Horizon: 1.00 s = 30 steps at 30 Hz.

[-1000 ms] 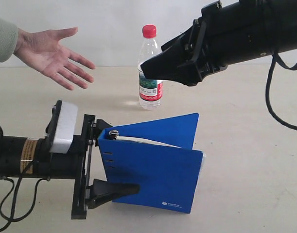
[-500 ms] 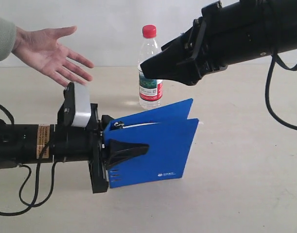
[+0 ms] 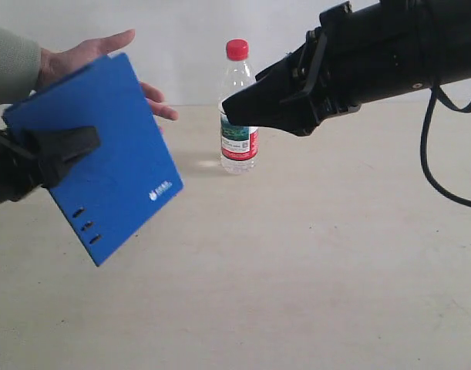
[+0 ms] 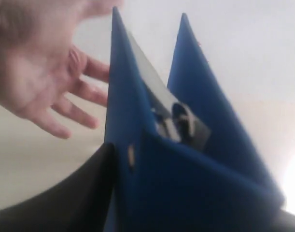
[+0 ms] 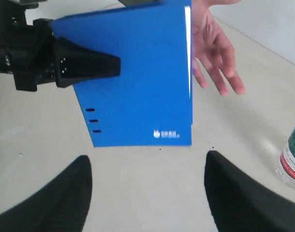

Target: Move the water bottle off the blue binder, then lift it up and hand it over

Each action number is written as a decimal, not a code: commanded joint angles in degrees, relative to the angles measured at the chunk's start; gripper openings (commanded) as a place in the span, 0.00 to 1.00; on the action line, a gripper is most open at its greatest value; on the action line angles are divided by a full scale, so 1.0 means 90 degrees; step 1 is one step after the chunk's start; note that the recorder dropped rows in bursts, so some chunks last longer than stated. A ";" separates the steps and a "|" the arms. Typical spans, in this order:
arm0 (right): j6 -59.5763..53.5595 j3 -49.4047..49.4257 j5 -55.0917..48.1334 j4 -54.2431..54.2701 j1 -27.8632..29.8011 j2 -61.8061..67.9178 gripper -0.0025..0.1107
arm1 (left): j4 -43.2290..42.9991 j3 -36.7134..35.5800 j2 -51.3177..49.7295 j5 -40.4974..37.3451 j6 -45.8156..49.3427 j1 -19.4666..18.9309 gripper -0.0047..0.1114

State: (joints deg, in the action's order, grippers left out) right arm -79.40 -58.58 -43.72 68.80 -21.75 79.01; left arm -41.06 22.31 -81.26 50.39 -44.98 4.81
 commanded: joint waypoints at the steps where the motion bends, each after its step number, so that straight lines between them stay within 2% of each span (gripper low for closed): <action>1: 0.0060 -0.0010 -0.0025 -0.0020 -0.0010 -0.0062 0.55 | -0.1424 0.0550 -0.0896 0.0902 -0.1200 -0.0263 0.08; 8: 0.0128 -0.0010 -0.0053 -0.0020 -0.0010 -0.0062 0.55 | -0.1265 0.1260 -0.2153 0.2175 -0.1478 -0.0776 0.08; 11: 0.0128 -0.0010 0.0007 -0.0020 -0.0010 -0.0062 0.55 | -0.1068 0.1414 -0.2432 0.2175 -0.1829 -0.0947 0.08; 17: 0.0128 -0.0010 0.0040 -0.0010 -0.0010 -0.0062 0.55 | -0.1918 0.1915 -0.2899 0.2175 -0.2414 -0.1022 0.08; 23: 0.0175 -0.0010 -0.0036 -0.0010 -0.0010 -0.0062 0.55 | -0.2129 0.1998 -0.2925 0.2175 -0.2402 -0.1022 0.09; 25: 0.0175 -0.0010 -0.0036 -0.0010 -0.0010 -0.0062 0.55 | -0.2183 0.1998 -0.2925 0.2175 -0.2358 -0.1022 0.17; 26: 0.0175 -0.0010 -0.0036 -0.0010 -0.0010 -0.0062 0.55 | -0.2196 0.1998 -0.2925 0.2175 -0.2358 -0.1022 0.26; 29: 0.0175 -0.0010 -0.0048 -0.0010 -0.0010 -0.0062 0.55 | -0.2293 0.1998 -0.2912 0.2175 -0.2358 -0.1022 0.61; 30: 0.0190 -0.0010 -0.0049 -0.0010 -0.0010 -0.0062 0.55 | -0.2323 0.1998 -0.2902 0.2175 -0.2415 -0.1022 0.69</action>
State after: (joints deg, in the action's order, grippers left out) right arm -77.75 -58.58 -43.73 68.80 -21.75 79.01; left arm -60.89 40.03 -107.47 69.49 -65.91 -4.54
